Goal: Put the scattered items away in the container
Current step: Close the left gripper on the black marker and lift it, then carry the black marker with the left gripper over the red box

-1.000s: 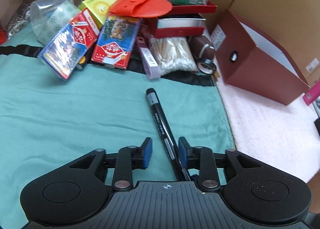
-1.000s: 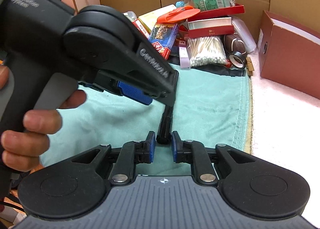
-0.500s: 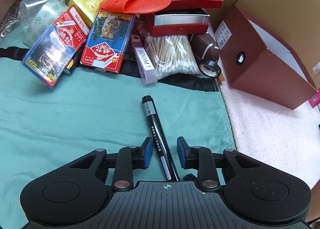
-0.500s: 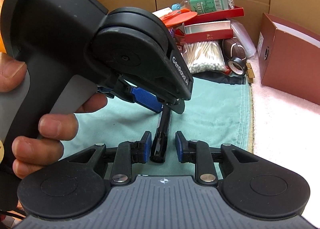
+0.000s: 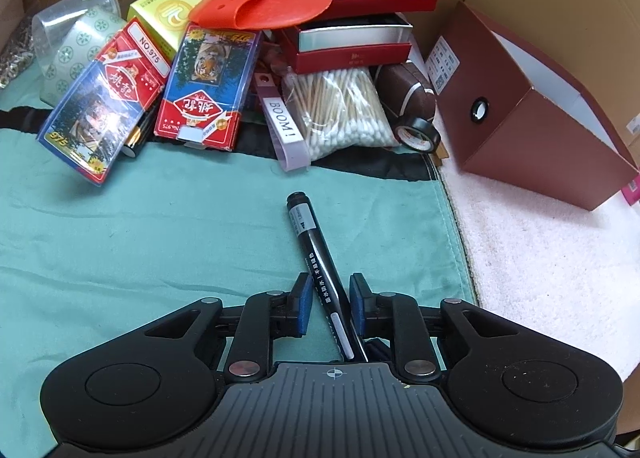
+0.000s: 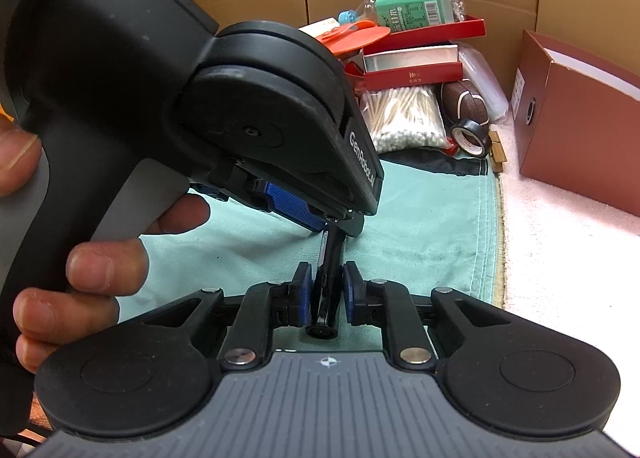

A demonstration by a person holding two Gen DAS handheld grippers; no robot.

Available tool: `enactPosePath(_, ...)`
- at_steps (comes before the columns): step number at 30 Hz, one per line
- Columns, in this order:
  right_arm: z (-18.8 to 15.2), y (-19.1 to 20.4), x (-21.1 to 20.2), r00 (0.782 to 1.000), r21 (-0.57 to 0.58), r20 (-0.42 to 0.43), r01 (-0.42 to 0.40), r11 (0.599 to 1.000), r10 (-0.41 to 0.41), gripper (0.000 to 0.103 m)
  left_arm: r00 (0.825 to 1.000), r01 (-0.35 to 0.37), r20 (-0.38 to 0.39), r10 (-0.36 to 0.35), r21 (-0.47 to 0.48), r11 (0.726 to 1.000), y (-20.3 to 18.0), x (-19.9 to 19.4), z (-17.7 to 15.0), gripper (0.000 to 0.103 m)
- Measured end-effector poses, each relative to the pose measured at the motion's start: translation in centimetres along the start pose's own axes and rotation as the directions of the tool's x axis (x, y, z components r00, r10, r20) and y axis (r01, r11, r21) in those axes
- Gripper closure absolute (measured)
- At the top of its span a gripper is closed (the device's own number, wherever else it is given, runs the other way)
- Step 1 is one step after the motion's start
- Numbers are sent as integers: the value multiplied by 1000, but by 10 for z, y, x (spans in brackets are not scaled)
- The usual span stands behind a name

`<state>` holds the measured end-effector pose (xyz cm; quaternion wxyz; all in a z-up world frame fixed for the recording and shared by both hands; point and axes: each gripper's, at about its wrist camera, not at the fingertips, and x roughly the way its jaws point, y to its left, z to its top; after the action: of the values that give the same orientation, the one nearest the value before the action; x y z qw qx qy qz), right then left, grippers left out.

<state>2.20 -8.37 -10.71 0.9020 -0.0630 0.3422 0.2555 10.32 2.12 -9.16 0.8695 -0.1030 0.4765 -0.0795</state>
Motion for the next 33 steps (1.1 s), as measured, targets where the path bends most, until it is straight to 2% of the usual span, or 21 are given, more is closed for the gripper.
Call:
enactPosePath(10, 0, -2, 1, 1000, 10, 2, -3, 1000, 3, 83, 1000, -10, 12, 10, 38, 999, -6, 2, -4, 67)
enactPosePath(12, 1, -3, 1, 1000, 16, 1, -3, 1000, 3, 84, 1000, -12, 14, 11, 36, 999, -5, 1, -6, 85)
enactPosePath(18, -1, -6, -6, 1000, 44, 1, -4, 999, 4, 84, 1000, -2, 15, 1, 28, 1000, -10, -5, -10, 86)
enactPosePath(28, 14, -23, -28, 995, 67, 91, 29, 997, -35, 84, 996, 32, 81, -38, 69, 997, -39, -28, 10, 86)
enactPosePath(33, 34, -47, -40, 986, 98, 155, 48, 994, -63, 84, 988, 34, 145, -55, 141, 989, -72, -39, 32, 86)
